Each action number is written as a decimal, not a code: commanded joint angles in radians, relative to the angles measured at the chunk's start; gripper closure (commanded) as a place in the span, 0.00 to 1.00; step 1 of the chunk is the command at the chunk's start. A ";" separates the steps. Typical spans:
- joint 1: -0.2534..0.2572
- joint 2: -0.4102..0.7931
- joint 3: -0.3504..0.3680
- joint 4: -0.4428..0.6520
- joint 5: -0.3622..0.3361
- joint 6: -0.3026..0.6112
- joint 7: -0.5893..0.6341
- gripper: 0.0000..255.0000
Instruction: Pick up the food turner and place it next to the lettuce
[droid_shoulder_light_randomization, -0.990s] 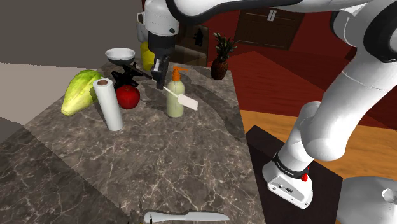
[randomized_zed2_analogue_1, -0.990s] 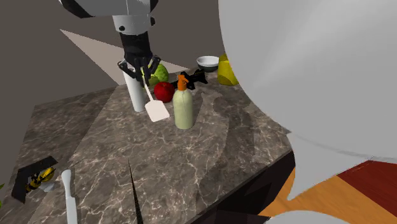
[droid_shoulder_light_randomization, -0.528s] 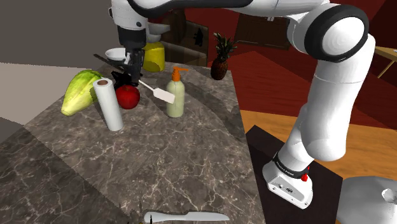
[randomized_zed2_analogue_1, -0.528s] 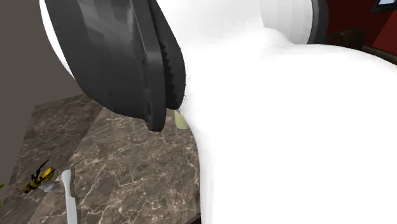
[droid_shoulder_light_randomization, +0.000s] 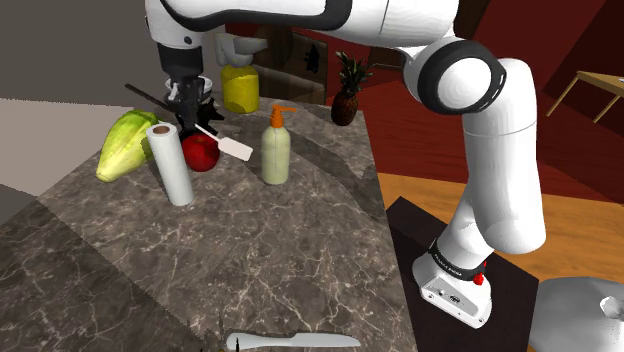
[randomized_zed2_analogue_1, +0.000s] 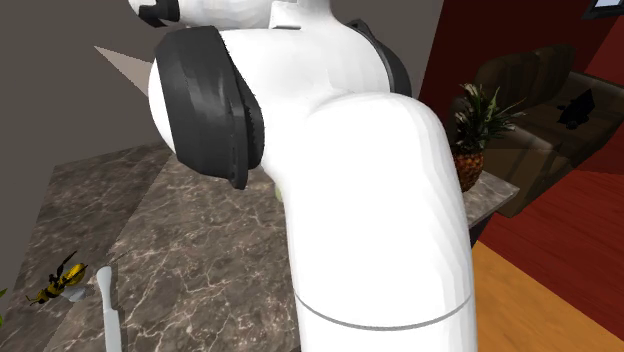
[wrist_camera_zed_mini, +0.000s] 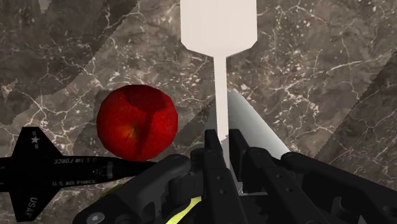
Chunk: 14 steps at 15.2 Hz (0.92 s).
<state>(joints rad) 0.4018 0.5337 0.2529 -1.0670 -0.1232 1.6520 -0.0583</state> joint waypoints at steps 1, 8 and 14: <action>-0.003 -0.005 0.000 -0.035 0.001 0.031 0.001 1.00; -0.015 -0.023 0.000 -0.159 0.003 0.136 0.004 1.00; -0.021 -0.025 -0.002 -0.243 0.002 0.218 0.007 1.00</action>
<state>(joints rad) 0.3809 0.5036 0.2521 -1.3071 -0.1198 1.8612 -0.0510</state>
